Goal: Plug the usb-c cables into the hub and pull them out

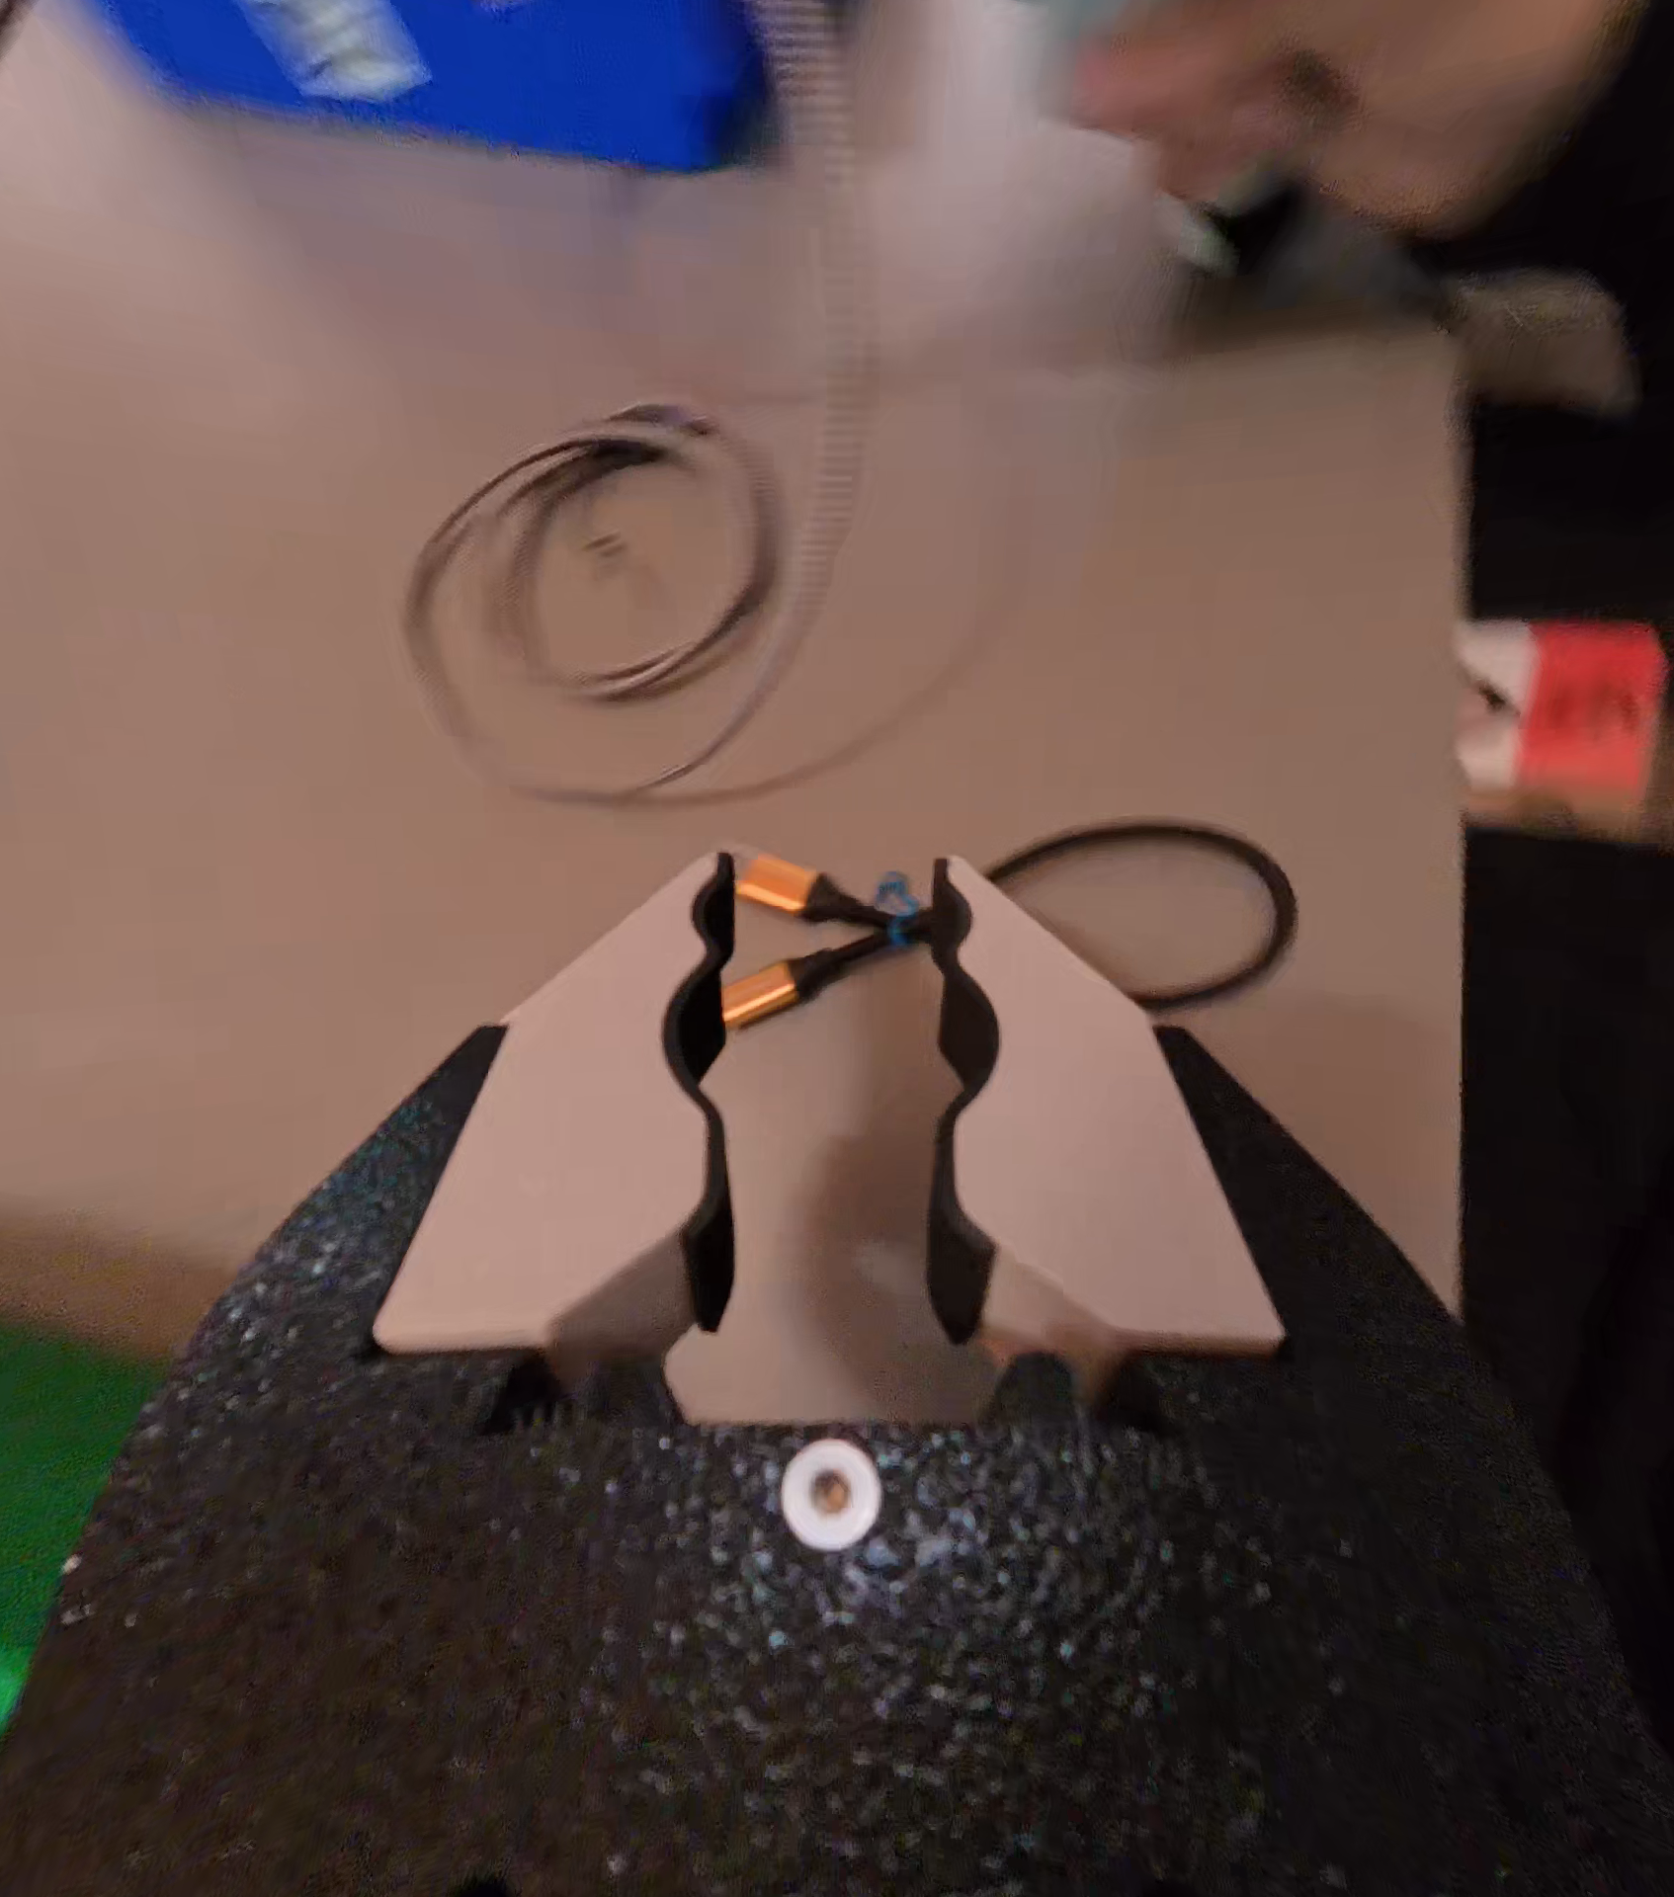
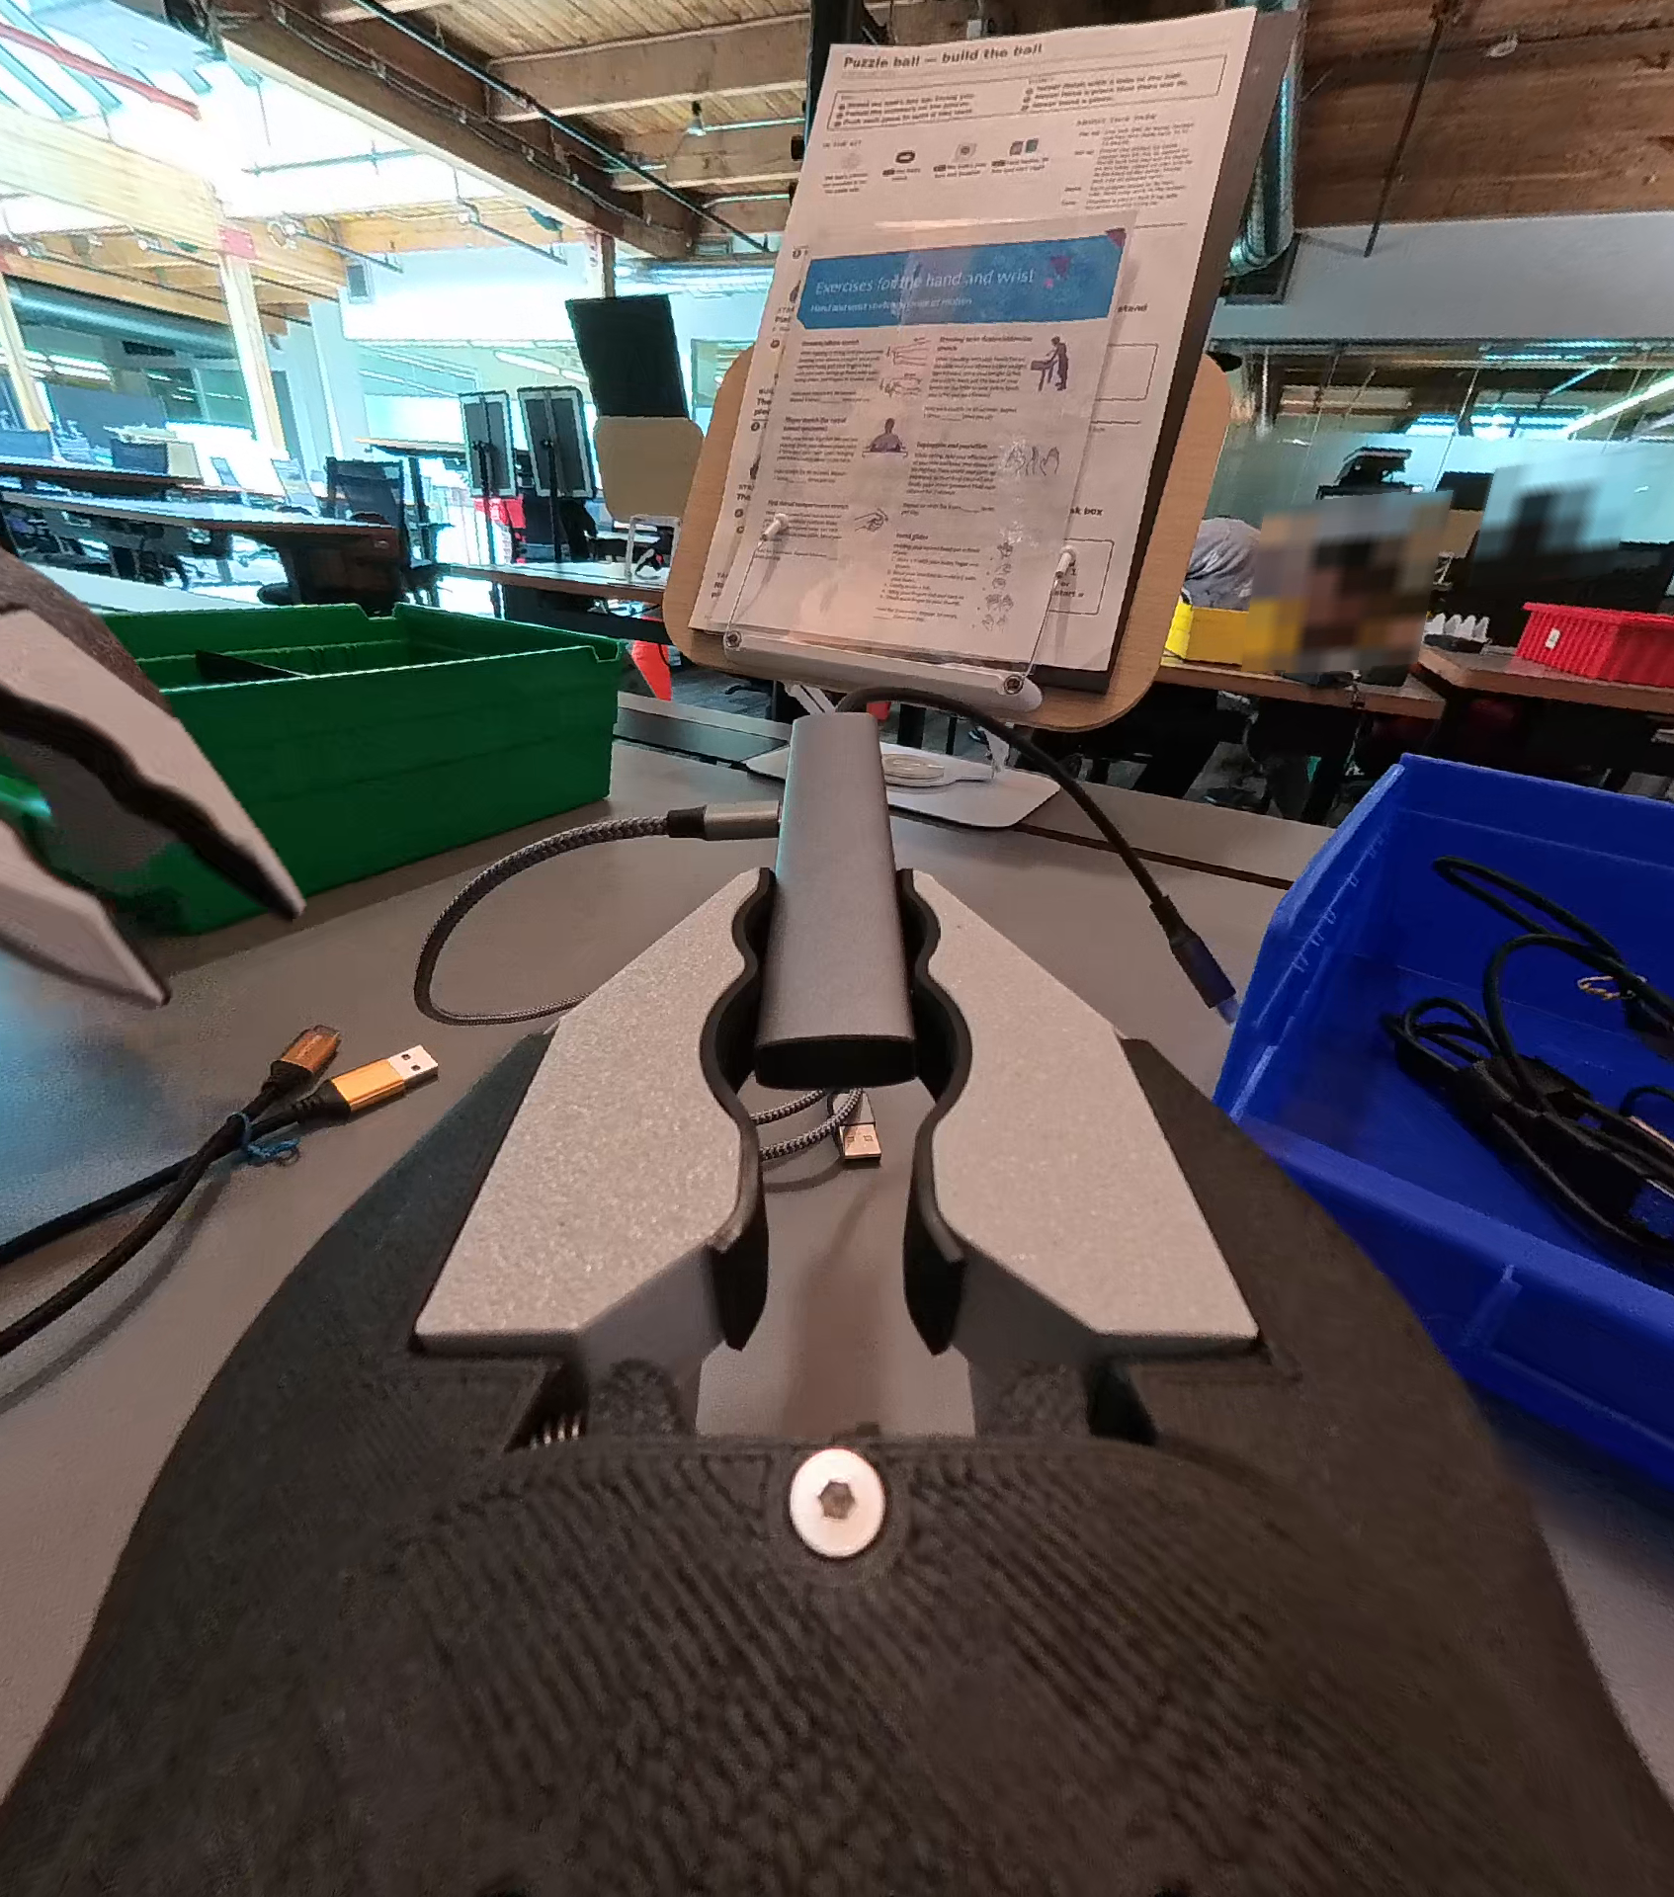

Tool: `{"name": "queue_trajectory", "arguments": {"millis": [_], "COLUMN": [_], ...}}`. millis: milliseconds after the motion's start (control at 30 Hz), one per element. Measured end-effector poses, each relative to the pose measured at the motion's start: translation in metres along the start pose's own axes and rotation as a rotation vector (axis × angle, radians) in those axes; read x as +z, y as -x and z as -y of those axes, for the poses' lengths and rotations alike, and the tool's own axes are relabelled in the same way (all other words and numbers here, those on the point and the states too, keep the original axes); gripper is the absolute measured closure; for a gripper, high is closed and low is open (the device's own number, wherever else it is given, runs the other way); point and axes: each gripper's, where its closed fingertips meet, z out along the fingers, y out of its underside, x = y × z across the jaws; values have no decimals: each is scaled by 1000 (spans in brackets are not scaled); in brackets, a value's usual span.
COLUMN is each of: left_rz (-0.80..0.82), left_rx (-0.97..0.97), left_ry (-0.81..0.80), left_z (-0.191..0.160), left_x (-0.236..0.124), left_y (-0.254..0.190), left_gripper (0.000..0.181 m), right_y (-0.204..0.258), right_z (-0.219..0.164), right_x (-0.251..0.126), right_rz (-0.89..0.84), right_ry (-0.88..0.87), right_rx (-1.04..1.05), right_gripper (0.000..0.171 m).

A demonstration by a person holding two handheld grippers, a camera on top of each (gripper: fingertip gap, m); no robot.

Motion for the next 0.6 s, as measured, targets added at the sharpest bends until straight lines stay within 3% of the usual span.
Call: {"name": "queue_trajectory", "arguments": {"millis": [100,200,300,400,533,567,600], "left_rz": [213,187,207,292,346,324,291], "left_rx": [-404,-553,-679,-687,-502,-449,-410], "left_ry": [43,27,57,57,155,159,171], "left_z": [-14,-24,-41,-40,-37,-32,-29], "left_x": [-10,2,22,28,44,45,48], "left_y": [11,-16,-16,1,2,-1,-5], "left_gripper": [130,104,98,106,110,134,140], "right_y": [0,1,3,4,3,2,1], "right_z": [0,0,-1,-1,-1,-1,0], "right_x": [0,0,0,1,1,1,0], "right_rz": [0,0,1,3,4,2,2], "right_ry": [2,0,7,10,12,9,6], "right_rx": [-1,-11,-20,-29,-16,-10,-4], "right_gripper": [149,149,149,149,149,149,149]}}
